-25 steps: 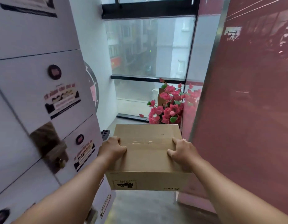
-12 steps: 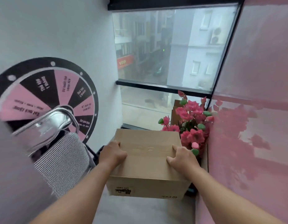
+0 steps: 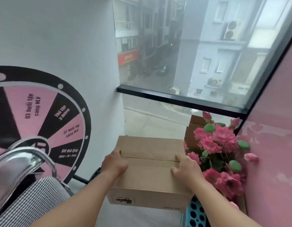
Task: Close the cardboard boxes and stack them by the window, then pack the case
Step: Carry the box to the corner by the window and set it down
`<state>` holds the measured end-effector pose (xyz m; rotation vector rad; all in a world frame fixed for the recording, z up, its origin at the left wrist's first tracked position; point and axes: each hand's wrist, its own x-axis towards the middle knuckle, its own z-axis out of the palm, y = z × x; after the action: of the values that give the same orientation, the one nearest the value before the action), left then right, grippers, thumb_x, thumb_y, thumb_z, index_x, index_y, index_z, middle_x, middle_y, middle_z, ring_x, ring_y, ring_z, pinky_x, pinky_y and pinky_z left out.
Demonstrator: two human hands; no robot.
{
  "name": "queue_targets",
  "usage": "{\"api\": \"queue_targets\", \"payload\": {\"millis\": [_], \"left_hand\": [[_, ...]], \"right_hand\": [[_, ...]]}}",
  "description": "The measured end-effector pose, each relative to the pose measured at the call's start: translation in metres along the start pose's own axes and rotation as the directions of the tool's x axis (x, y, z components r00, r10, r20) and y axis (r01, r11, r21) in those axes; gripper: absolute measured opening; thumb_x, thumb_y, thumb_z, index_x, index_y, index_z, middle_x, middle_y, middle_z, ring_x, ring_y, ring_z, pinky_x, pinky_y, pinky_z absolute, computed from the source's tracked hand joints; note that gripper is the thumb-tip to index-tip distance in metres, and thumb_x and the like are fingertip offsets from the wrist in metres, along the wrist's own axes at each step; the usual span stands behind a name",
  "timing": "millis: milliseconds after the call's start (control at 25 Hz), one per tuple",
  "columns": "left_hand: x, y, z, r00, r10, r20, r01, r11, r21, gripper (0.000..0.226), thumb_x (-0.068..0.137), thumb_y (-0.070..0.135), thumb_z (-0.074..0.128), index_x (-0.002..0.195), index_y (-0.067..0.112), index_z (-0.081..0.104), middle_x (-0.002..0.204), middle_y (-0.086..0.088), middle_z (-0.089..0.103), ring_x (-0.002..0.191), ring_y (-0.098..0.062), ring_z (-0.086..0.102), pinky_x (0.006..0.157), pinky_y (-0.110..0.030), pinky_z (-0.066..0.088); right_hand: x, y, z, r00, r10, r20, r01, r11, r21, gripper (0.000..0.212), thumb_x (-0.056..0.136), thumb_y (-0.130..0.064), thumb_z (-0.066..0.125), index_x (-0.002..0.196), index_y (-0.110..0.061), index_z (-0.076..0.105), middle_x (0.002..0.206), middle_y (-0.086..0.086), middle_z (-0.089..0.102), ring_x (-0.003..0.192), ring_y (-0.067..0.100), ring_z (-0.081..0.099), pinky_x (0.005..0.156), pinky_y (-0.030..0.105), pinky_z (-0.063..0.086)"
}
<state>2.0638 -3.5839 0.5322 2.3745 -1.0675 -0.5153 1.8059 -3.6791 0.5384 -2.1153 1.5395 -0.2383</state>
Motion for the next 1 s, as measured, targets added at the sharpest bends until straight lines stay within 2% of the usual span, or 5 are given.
{"api": "queue_targets", "payload": {"millis": [280, 400, 600, 880, 1000], "left_hand": [[0.204, 0.023, 0.014, 0.998, -0.045, 0.037, 0.044, 0.998, 0.034, 0.027, 0.075, 0.021, 0.059, 0.095, 0.033, 0.046, 0.092, 0.005, 0.058, 0.083, -0.021, 0.052, 0.08, -0.034, 0.053], [0.284, 0.02, 0.021, 0.997, -0.053, 0.057, 0.052, 0.999, 0.009, 0.034, 0.078, 0.029, 0.062, 0.112, 0.025, 0.06, 0.097, 0.004, 0.061, 0.087, -0.02, 0.053, 0.075, -0.029, 0.048], [0.415, 0.002, 0.035, 0.995, -0.047, 0.085, 0.048, 0.999, -0.011, 0.055, 0.079, 0.032, 0.068, 0.133, 0.024, 0.058, 0.123, 0.004, 0.066, 0.108, -0.021, 0.059, 0.085, -0.026, 0.046], [0.605, -0.075, 0.116, 0.973, -0.078, 0.219, 0.061, 0.995, 0.084, 0.066, 0.075, 0.029, 0.073, 0.138, 0.026, 0.051, 0.117, 0.002, 0.066, 0.092, -0.018, 0.054, 0.076, -0.024, 0.041], [0.662, -0.119, 0.177, 0.959, -0.12, 0.255, 0.082, 0.985, 0.154, 0.065, 0.076, 0.023, 0.072, 0.137, 0.026, 0.05, 0.109, 0.002, 0.067, 0.085, -0.018, 0.05, 0.072, -0.024, 0.04]], "right_hand": [[0.216, -0.028, 0.031, 0.995, 0.018, 0.095, -0.02, 1.0, 0.023, 0.054, 0.081, -0.036, 0.062, 0.134, -0.024, 0.055, 0.13, 0.007, 0.061, 0.118, 0.029, 0.059, 0.097, 0.038, 0.05], [0.3, -0.046, 0.044, 0.992, 0.036, 0.122, -0.034, 0.999, -0.011, 0.054, 0.083, -0.036, 0.062, 0.135, -0.023, 0.051, 0.127, 0.009, 0.056, 0.115, 0.03, 0.058, 0.096, 0.04, 0.049], [0.414, -0.075, 0.083, 0.982, 0.07, 0.176, -0.063, 0.997, -0.048, 0.054, 0.085, -0.035, 0.062, 0.135, -0.024, 0.045, 0.119, 0.008, 0.053, 0.108, 0.029, 0.056, 0.089, 0.038, 0.046], [0.553, -0.074, 0.225, 0.941, 0.226, 0.253, -0.22, 0.974, -0.051, 0.067, 0.084, -0.033, 0.061, 0.146, -0.033, 0.036, 0.134, 0.002, 0.045, 0.111, 0.026, 0.056, 0.08, 0.032, 0.042], [0.596, -0.05, 0.309, 0.895, 0.259, 0.363, -0.257, 0.965, -0.056, 0.077, 0.085, -0.03, 0.058, 0.155, -0.032, 0.023, 0.144, 0.004, 0.036, 0.115, 0.029, 0.055, 0.086, 0.035, 0.047]]}}
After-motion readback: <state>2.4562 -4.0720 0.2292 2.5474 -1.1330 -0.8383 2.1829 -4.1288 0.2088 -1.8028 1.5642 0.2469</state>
